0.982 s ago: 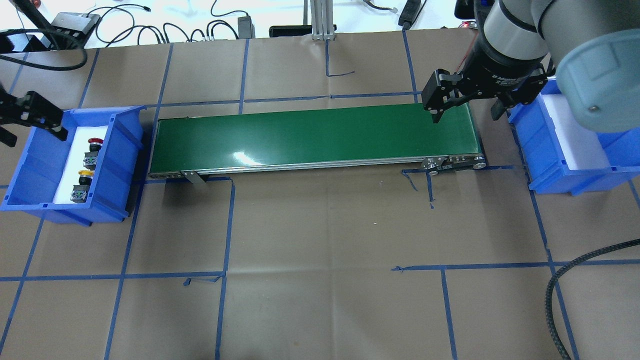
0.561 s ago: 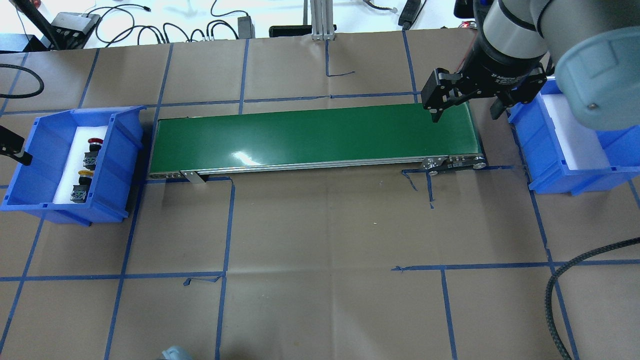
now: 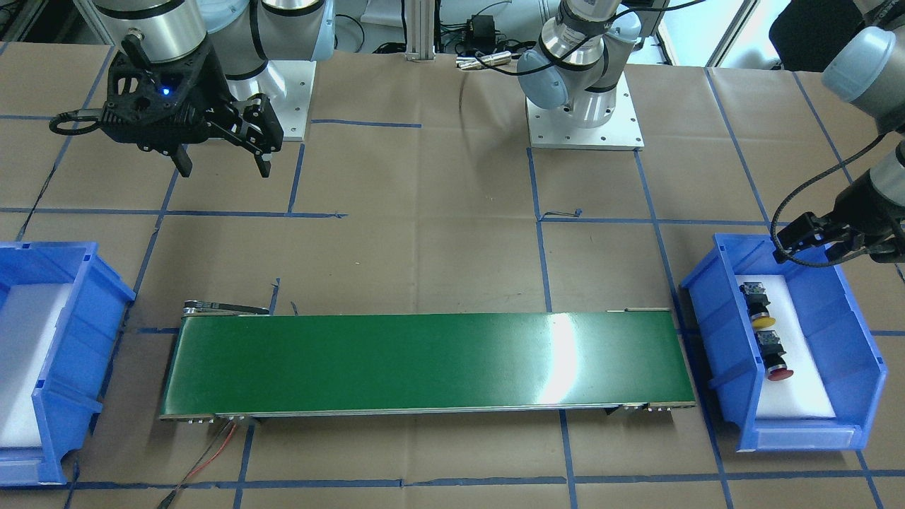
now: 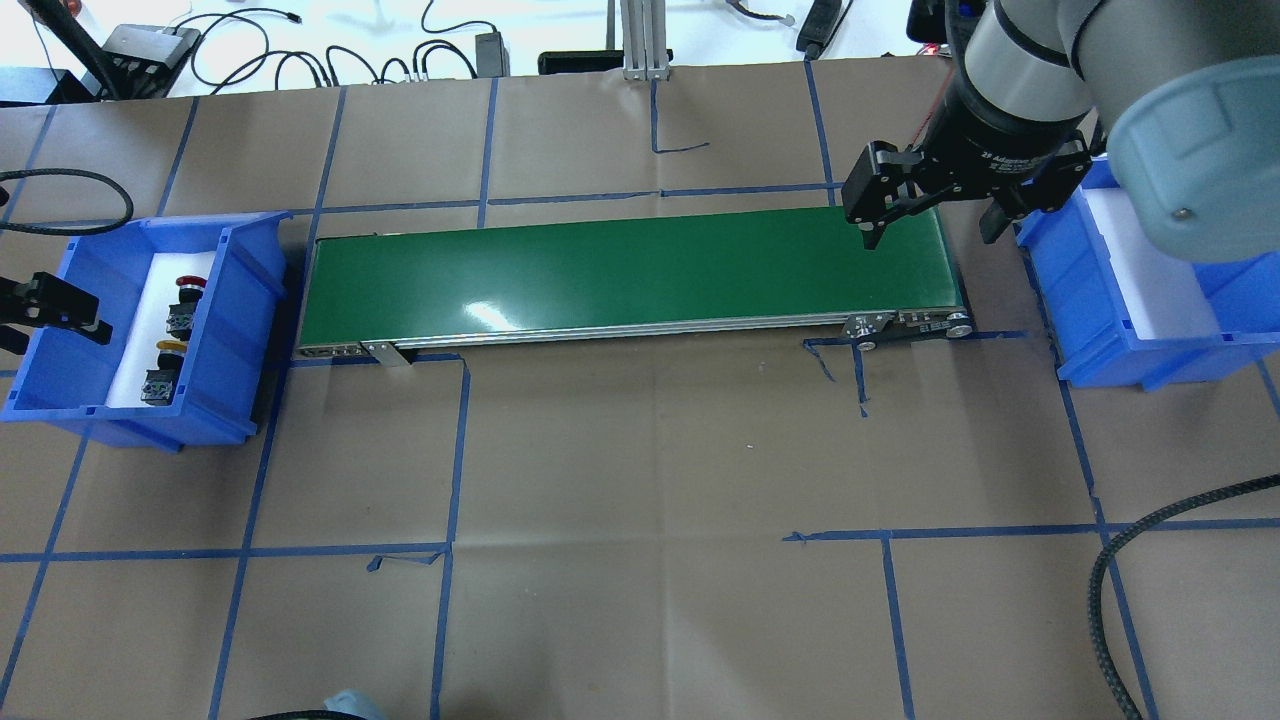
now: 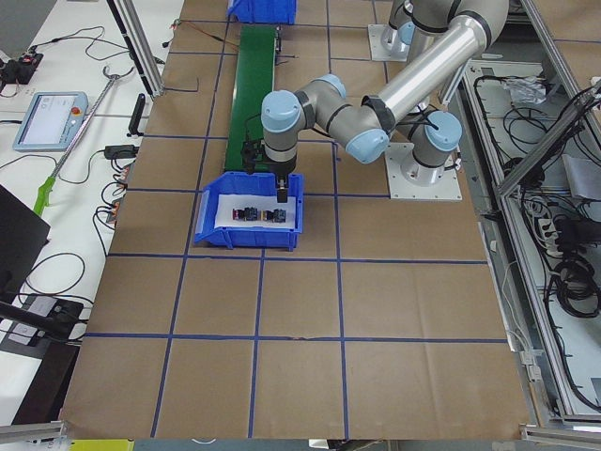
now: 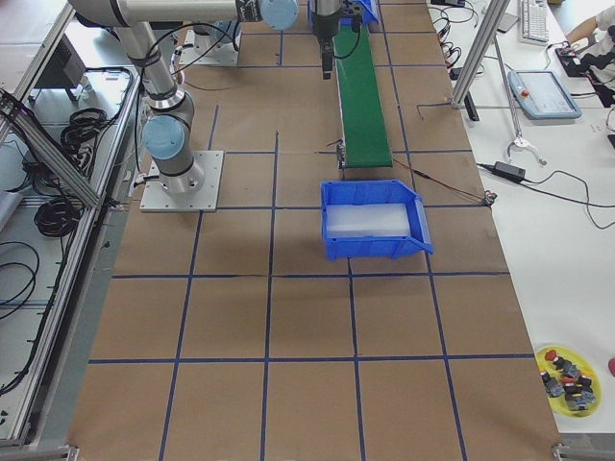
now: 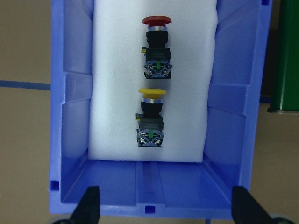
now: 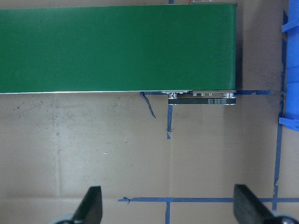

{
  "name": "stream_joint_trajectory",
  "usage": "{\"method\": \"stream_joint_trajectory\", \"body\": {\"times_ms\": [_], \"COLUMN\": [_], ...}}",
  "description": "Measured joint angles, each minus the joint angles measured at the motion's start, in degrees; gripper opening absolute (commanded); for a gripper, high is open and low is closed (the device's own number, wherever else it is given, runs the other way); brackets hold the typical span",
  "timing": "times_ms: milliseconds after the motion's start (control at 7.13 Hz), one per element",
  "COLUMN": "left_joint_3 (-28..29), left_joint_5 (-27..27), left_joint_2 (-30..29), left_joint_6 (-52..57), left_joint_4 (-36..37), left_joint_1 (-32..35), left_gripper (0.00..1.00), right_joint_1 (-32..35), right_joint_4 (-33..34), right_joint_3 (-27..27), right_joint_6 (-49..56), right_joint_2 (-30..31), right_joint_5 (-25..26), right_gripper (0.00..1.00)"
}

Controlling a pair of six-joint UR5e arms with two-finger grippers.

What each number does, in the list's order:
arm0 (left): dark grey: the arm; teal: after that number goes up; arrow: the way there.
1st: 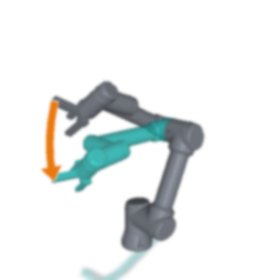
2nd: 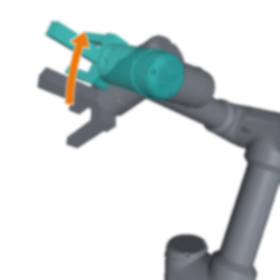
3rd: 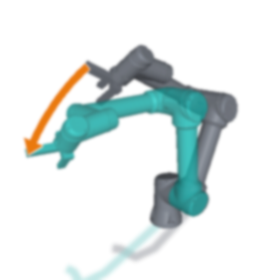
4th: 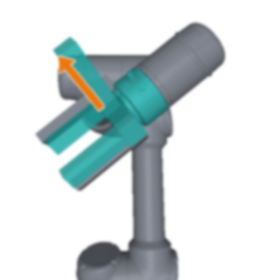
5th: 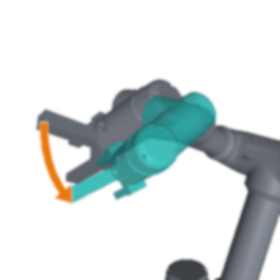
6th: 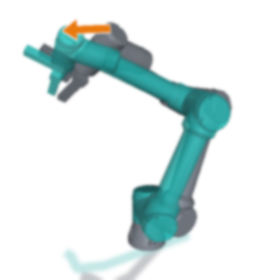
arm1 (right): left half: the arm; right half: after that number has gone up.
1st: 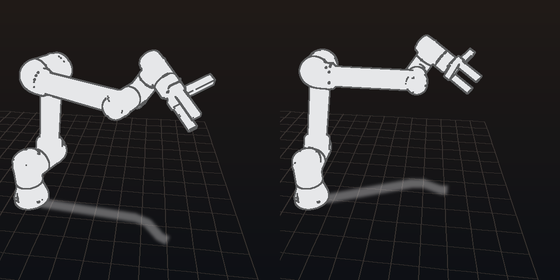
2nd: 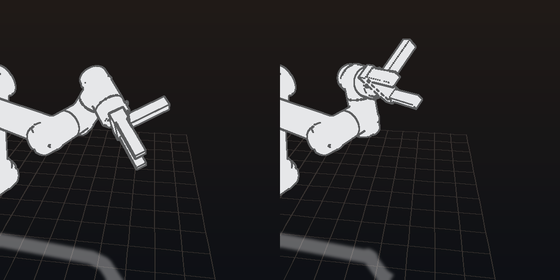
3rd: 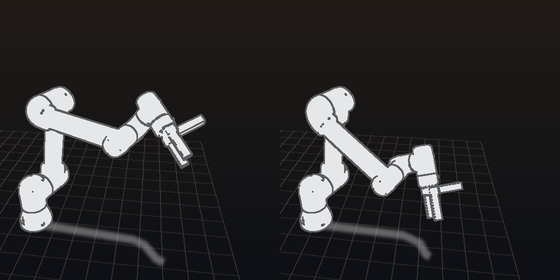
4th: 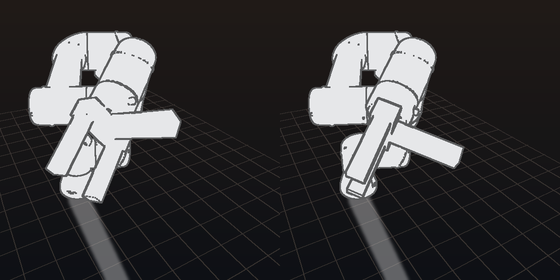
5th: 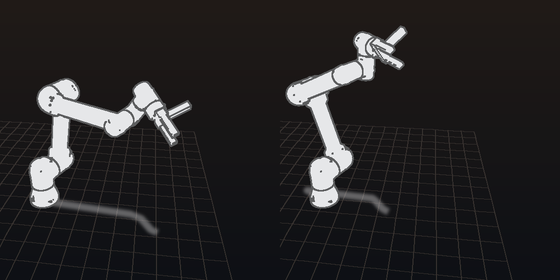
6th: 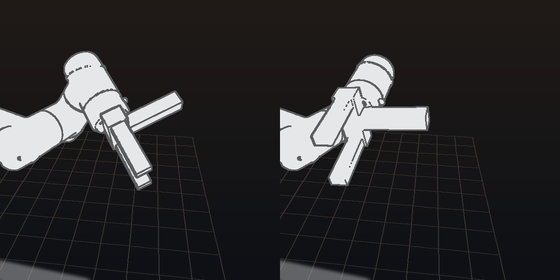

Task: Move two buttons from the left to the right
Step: 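Move the left gripper over the bin holding the two buttons, then lower the left gripper and grasp the yellow-capped button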

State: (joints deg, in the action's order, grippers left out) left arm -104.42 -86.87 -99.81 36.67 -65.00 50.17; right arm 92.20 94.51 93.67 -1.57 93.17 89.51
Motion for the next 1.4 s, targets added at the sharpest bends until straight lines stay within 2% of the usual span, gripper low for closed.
{"method": "stream_joint_trajectory", "body": {"times_ms": [421, 982, 1402], "left_joint_3": [-1.63, -2.31, -6.54], "left_joint_5": [-0.15, -0.31, -0.40], "left_joint_2": [-4.32, -8.10, -10.38], "left_joint_6": [0.07, 0.04, 0.09], "left_joint_4": [7.12, 12.57, 19.59], "left_joint_1": [1.55, 3.30, 3.31], "left_gripper": [0.99, 0.99, 1.00], "right_joint_1": [0.00, 0.00, 0.00], "right_joint_4": [-0.03, 0.08, -0.02], "right_joint_3": [-0.03, -0.09, 0.21], "right_joint_6": [-0.01, 0.04, 0.02], "right_joint_2": [0.00, 0.00, 0.00], "right_joint_5": [-0.02, -0.02, -0.03], "right_gripper": [1.00, 1.00, 1.00]}}
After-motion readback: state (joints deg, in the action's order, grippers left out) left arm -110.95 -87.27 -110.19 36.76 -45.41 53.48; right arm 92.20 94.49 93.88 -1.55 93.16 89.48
